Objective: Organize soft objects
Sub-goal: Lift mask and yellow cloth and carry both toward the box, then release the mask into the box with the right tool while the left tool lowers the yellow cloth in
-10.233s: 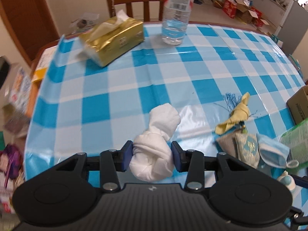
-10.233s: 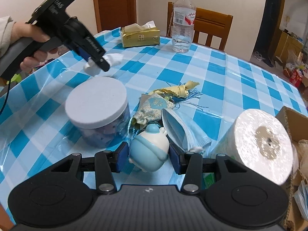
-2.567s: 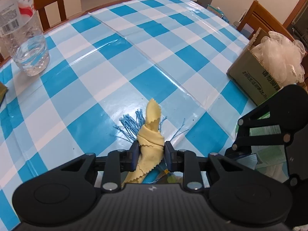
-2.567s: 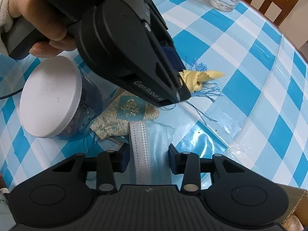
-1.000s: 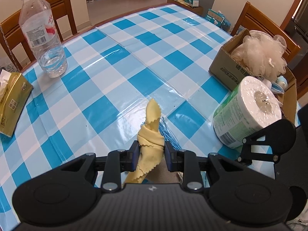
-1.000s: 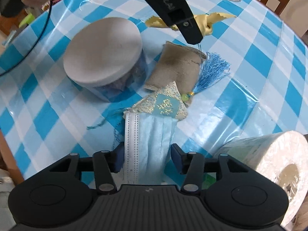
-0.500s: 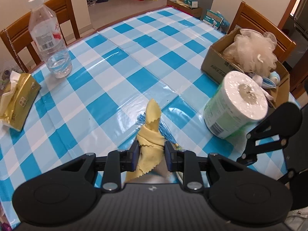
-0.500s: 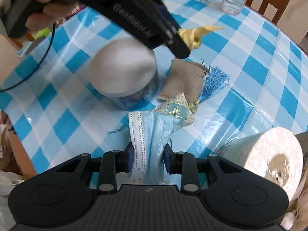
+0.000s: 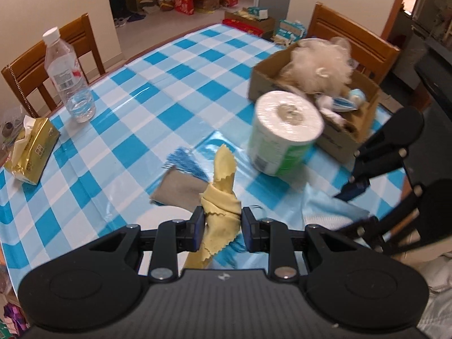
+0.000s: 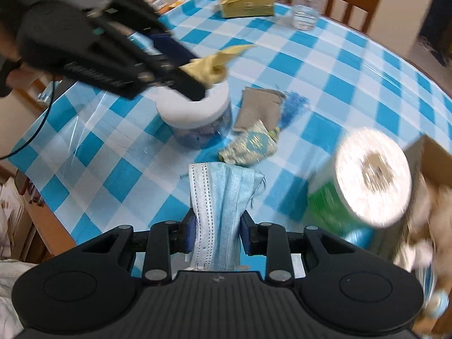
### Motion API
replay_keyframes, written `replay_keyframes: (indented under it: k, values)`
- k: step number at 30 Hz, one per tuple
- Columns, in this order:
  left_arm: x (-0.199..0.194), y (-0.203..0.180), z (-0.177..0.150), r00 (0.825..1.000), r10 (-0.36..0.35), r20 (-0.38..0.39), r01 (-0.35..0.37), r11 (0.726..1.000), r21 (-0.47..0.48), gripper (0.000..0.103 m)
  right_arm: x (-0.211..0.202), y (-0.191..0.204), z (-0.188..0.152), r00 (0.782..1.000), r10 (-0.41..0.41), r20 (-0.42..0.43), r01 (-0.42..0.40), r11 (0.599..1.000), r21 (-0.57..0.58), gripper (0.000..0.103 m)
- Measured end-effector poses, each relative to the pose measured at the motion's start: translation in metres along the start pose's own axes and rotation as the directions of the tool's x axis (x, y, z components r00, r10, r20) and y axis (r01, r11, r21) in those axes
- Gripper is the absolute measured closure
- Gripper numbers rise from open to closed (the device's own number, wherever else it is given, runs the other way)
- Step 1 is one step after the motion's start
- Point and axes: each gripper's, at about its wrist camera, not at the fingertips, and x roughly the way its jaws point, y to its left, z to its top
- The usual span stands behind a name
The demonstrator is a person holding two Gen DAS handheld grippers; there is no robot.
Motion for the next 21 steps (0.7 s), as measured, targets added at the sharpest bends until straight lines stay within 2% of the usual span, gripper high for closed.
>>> replay_keyframes:
  k: [5, 10, 21]
  values:
    - [-0.014, -0.028, -0.007, 1.0, -0.003, 0.014, 0.003, 1.0, 0.0, 0.077, -0.021, -0.01, -0.028, 0.999, -0.022, 0.035, 0.02, 0.998, 0.067, 0.068]
    - [-0.016, -0.061, 0.0, 1.0, 0.004, 0.013, -0.004, 1.0, 0.003, 0.077, -0.049, -0.033, -0.055, 0.996, -0.047, 0.073, 0.04, 0.995, 0.089, 0.068]
    - [0.012, -0.13, 0.047, 1.0, -0.006, 0.023, 0.007, 1.0, -0.014, 0.077, -0.089, -0.125, -0.089, 0.983, -0.151, 0.101, 0.142, 0.986, 0.09, 0.067]
